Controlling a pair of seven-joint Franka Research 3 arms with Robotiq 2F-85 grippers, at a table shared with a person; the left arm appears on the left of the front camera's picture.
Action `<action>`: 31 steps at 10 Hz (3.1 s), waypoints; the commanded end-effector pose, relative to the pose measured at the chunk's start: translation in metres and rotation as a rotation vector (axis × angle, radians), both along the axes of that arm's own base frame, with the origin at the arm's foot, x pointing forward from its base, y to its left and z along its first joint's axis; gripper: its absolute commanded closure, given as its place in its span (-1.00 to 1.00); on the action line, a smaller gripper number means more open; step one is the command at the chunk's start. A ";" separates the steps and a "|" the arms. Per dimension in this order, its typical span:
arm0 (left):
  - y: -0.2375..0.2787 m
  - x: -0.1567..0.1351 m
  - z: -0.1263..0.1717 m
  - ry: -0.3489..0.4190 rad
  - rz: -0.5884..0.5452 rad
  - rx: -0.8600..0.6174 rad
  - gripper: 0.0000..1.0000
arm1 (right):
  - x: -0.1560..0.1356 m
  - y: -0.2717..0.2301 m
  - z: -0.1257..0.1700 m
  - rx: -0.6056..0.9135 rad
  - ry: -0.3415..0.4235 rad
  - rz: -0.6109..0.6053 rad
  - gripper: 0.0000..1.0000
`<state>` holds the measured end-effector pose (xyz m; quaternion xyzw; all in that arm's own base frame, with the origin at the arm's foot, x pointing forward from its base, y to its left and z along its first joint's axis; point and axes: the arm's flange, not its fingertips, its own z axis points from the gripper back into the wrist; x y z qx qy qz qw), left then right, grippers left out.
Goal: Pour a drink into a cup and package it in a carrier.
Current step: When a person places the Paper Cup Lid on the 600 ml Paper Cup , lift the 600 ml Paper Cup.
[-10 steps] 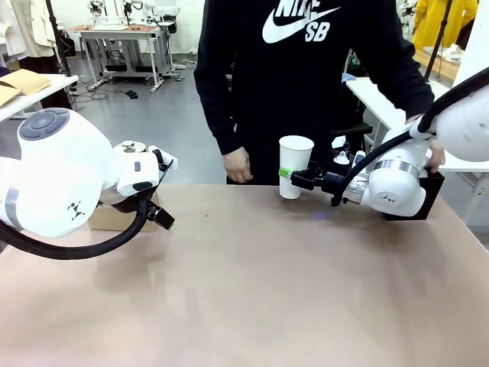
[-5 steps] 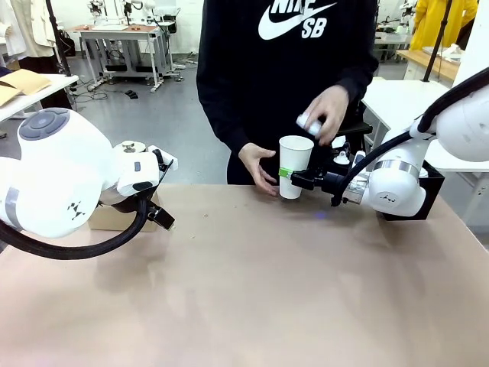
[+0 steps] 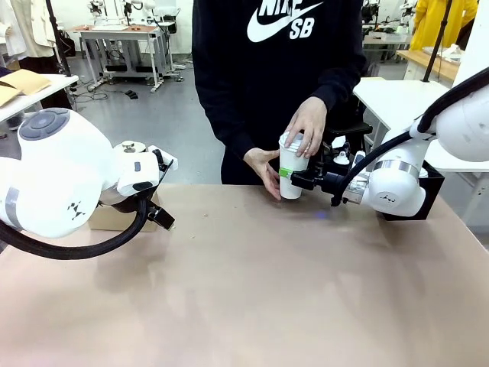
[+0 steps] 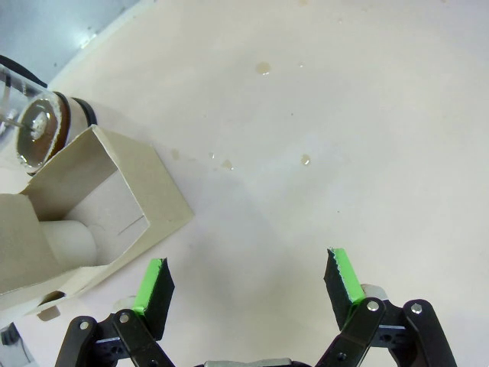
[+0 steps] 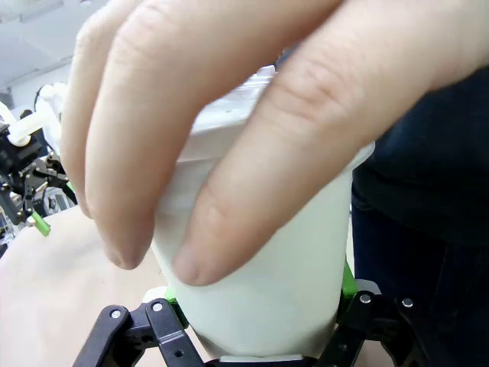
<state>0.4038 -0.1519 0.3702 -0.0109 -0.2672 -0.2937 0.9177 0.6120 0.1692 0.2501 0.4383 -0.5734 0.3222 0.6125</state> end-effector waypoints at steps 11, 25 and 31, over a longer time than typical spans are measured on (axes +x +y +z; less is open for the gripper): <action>0.000 0.000 0.000 0.000 -0.001 -0.002 -1.00 | 0.000 0.001 0.005 0.013 -0.002 -0.012 -0.61; 0.000 0.000 0.000 0.000 -0.001 -0.002 -1.00 | 0.000 0.001 0.005 0.013 -0.002 -0.012 -0.61; 0.000 0.000 0.000 0.000 -0.001 -0.002 -1.00 | -0.017 -0.009 0.104 -0.045 0.012 0.047 -0.61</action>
